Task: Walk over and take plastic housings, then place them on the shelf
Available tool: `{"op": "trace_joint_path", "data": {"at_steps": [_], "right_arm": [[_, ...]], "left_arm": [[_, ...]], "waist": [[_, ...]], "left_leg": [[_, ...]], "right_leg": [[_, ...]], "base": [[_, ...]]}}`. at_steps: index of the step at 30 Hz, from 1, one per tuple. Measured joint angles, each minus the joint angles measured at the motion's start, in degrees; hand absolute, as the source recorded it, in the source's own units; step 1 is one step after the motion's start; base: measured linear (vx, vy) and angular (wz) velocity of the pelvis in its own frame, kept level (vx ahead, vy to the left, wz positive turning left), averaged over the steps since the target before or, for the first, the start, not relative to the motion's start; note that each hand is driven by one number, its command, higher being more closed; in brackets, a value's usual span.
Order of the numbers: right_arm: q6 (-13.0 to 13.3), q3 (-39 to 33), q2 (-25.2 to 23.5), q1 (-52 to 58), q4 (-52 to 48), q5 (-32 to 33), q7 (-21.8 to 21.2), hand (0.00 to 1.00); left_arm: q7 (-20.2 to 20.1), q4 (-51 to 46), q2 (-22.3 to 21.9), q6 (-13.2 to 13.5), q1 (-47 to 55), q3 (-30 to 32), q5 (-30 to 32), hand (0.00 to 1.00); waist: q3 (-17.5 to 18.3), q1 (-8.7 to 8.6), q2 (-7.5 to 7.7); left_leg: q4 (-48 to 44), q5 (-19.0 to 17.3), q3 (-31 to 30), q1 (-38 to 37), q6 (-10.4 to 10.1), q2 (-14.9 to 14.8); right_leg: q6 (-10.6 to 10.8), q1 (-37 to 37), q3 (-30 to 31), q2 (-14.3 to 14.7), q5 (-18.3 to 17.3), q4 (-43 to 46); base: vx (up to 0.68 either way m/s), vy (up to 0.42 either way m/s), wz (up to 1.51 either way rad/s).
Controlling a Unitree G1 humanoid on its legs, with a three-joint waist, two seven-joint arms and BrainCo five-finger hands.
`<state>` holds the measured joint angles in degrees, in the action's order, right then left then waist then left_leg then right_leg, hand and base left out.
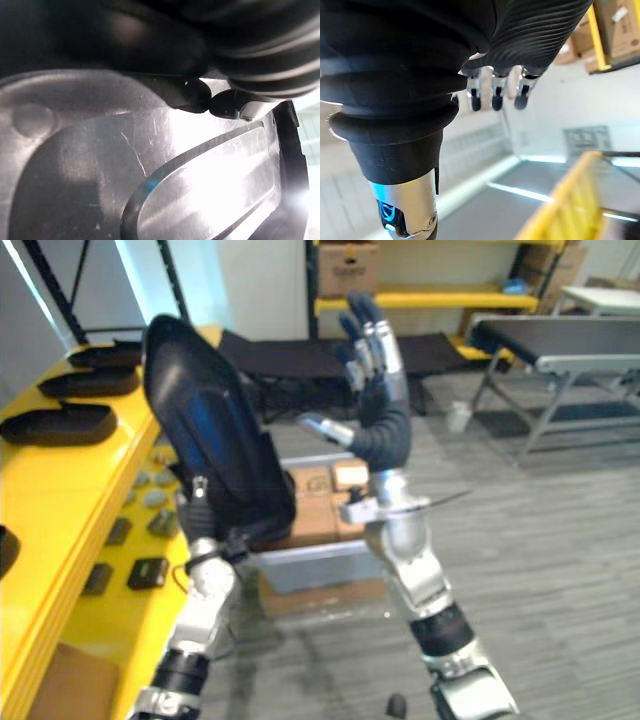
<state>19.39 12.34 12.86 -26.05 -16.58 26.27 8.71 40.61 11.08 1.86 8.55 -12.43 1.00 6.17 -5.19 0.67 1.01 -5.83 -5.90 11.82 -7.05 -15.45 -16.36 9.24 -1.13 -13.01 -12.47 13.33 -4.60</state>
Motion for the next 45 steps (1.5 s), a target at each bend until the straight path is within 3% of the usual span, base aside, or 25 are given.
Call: {"op": "trace_joint_path", "data": {"at_steps": [8, 12, 15, 18, 22, 28, 32, 37, 45], "right_arm": [[-0.31, -16.50, 1.50, 13.08, -2.36, 4.28, -0.04, 0.00], [-2.09, -20.73, -0.19, 20.82, 3.85, 5.81, 0.12, 0.00], [-2.71, -22.28, -4.40, 28.89, 12.02, 5.59, 0.13, 0.00], [-2.97, -24.67, -6.83, 32.08, 17.80, 6.78, -0.11, 0.00], [-2.95, -26.26, -8.70, 33.16, 22.29, 6.67, -0.07, 0.00], [-1.75, -23.58, -10.62, 33.11, 24.58, 5.39, -0.09, 0.00], [-1.75, -21.15, -10.38, 31.12, 25.08, 4.20, -0.13, 0.00], [-1.67, -18.06, -10.27, 29.44, 25.07, 4.62, -0.64, 0.00], [-1.81, -14.29, -9.39, 29.79, 23.23, 4.37, -5.01, 0.00]], "left_arm": [[5.89, 1.35, 0.19, 0.87, 0.16, 8.82, 6.04, 1.00], [5.96, -1.72, 0.17, 5.96, 1.73, 12.72, 4.98, 1.00], [5.02, -14.54, -0.28, 10.12, 9.01, 13.66, 2.23, 1.00], [3.01, -21.86, -0.83, 12.52, 14.08, 15.16, -1.15, 1.00], [-0.20, -26.34, -4.07, 12.76, 20.94, 17.05, -4.15, 1.00], [-5.60, -28.82, -5.58, 12.74, 27.54, 19.28, -11.16, 1.00], [-7.42, -29.15, -5.56, 12.85, 27.82, 18.91, -14.51, 1.00], [-6.73, -29.07, -5.50, 13.00, 26.27, 16.26, -15.57, 1.00], [2.41, -30.66, -5.46, 12.69, 26.42, 14.19, -14.47, 1.00]], "waist": [[1.62, -1.86, -1.20], [1.62, -2.67, -1.21], [1.42, -2.91, -1.59], [0.92, -2.45, -2.42], [0.91, -1.17, -3.77], [-0.63, 1.93, -3.52], [-5.72, 2.53, -3.88], [-12.79, 3.37, -2.08], [-14.28, 3.49, -3.24]], "left_leg": [[1.38, 0.42, 2.43, -1.25, -0.07, 0.01], [1.56, 0.33, 2.75, -1.06, -0.06, 0.08], [1.86, 0.27, 2.77, -0.91, 0.05, 0.23], [1.86, 0.06, 2.53, -0.65, 0.43, 0.87], [1.42, -0.28, -0.12, 1.20, 1.00, 1.18], [-0.25, -0.53, -3.54, 3.72, 0.70, 0.82], [-10.09, -4.99, -7.00, 8.81, 0.78, -0.21], [-19.49, -9.30, -8.57, 14.14, 1.55, 0.11], [-19.50, -9.87, -11.56, 15.06, 2.25, 2.08]], "right_leg": [[0.31, -1.07, 2.13, 0.45, 0.78, 0.05], [0.37, -1.51, 2.29, 0.44, 0.73, 0.05], [0.59, -1.71, 2.27, 0.33, 0.48, 0.05], [1.19, -1.63, 2.08, -0.41, -0.23, 0.04], [1.47, -1.18, -0.10, -1.07, -0.68, 0.03], [1.73, -0.55, -2.88, -1.25, -1.54, 0.40], [1.58, -3.48, -3.42, -2.09, -5.73, 9.40], [2.22, -9.12, -1.22, -4.08, -9.61, 19.10], [3.12, -8.19, -3.77, -6.43, -11.98, 21.61]], "base": [[0.06, 0.042, -0.12], [0.01, 0.014, -0.03], [0.00, 0.000, 0.00], [-0.02, 0.015, 0.05], [-0.02, 0.009, 0.26], [0.01, 0.009, 0.25], [-0.04, 0.067, 0.24], [-0.05, 0.090, 0.01], [0.02, 0.030, 0.19]]}}
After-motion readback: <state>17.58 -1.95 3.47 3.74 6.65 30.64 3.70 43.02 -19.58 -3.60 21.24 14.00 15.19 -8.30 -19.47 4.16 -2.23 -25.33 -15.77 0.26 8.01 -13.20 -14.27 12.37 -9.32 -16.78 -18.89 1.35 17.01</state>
